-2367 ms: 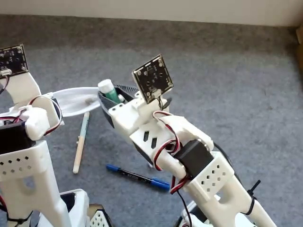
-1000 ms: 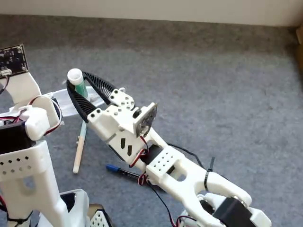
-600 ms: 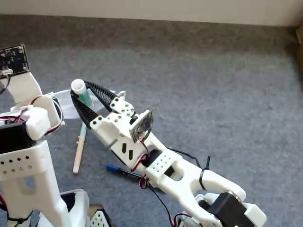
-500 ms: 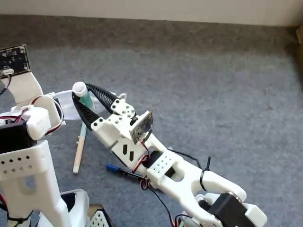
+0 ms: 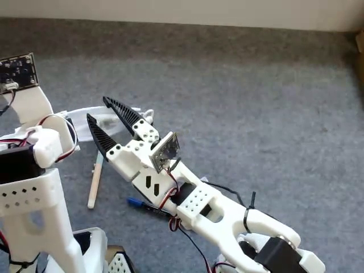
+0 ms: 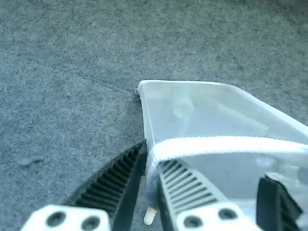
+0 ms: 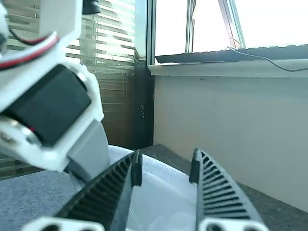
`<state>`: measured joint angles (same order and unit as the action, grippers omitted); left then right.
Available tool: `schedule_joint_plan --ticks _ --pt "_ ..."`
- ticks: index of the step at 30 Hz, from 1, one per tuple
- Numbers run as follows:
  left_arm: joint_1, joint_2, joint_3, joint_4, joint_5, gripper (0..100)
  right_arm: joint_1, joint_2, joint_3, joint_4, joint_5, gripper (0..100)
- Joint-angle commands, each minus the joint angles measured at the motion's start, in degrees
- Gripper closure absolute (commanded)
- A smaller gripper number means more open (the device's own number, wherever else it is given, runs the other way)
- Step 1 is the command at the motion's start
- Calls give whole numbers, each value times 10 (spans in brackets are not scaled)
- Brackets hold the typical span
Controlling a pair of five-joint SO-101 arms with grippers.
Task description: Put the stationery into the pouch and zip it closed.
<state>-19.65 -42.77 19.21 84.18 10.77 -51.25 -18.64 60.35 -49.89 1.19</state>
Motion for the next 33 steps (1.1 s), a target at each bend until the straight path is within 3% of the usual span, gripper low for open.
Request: schedule_joint_plan --ticks 1,10,21,33 --pt "3 -5 10 -4 3 993 0 -11 -5 14 4 840" --pt "3 -5 7 -4 2 993 22 -11 -5 19 5 840" --pt "3 -5 9 -4 2 993 25 -170 -22 241 -26 840" --pt "3 -5 12 -4 4 993 90 -345 -22 502 -73 840"
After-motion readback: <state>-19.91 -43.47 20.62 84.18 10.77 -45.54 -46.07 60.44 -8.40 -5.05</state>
